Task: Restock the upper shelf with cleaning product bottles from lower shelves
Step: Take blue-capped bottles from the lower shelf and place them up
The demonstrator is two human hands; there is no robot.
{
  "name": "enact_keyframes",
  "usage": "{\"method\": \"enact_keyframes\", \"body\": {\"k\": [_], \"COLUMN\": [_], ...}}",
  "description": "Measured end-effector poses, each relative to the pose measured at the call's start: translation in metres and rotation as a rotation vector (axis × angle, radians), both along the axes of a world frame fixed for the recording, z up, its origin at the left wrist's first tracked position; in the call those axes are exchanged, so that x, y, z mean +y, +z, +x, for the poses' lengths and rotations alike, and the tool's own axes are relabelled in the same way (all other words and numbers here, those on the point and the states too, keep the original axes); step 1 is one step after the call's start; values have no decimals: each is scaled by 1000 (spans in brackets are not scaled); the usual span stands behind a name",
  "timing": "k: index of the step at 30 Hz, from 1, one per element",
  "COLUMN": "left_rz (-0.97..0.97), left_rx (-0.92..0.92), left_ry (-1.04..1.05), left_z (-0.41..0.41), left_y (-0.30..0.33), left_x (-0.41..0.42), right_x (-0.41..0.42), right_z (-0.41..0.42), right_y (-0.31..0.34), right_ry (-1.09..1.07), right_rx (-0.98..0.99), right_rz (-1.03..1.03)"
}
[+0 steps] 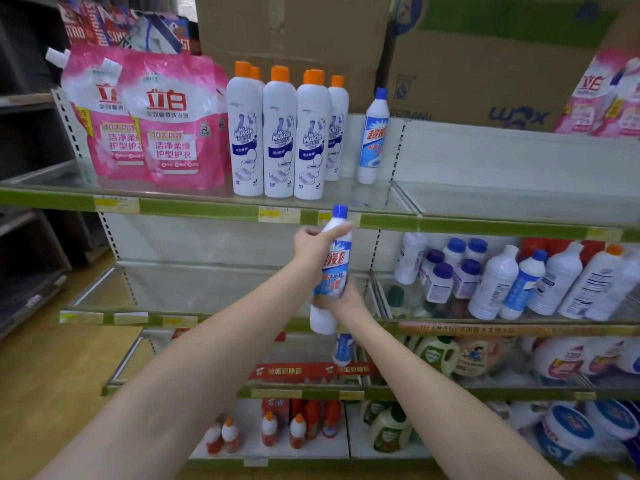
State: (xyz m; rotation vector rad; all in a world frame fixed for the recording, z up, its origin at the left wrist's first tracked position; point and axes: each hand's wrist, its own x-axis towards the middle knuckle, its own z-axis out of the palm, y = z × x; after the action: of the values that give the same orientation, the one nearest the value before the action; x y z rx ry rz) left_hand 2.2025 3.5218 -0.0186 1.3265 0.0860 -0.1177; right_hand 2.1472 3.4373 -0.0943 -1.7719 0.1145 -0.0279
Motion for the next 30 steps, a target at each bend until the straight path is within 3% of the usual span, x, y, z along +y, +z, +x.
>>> {"method": "enact_keyframes", "body": {"k": [6, 13, 17, 21, 24, 30], "left_rz": [64, 204, 285, 256, 322, 344], "left_rx": [-171, -485, -635, -640, -621, -584], "left_ry": [-130, -277, -226, -82, 8, 60], "left_z": [21, 52, 76, 108, 130, 167], "left_y": [76, 139, 170, 174, 163, 156], "left_x": [-29, -52, -70, -101, -119, -135], "right_x": [-30, -82, -106, -123, -133, -155], "right_z": [26, 71, 107, 145, 172, 200], "right_y": [66, 137, 167, 187, 177, 157], "right_ry": [-109, -163, -179, -155, -157, -164], "right_rx": [-191, -335, -361, -266, -251, -252], "right_rz": [98, 54, 71, 39, -145, -257]}}
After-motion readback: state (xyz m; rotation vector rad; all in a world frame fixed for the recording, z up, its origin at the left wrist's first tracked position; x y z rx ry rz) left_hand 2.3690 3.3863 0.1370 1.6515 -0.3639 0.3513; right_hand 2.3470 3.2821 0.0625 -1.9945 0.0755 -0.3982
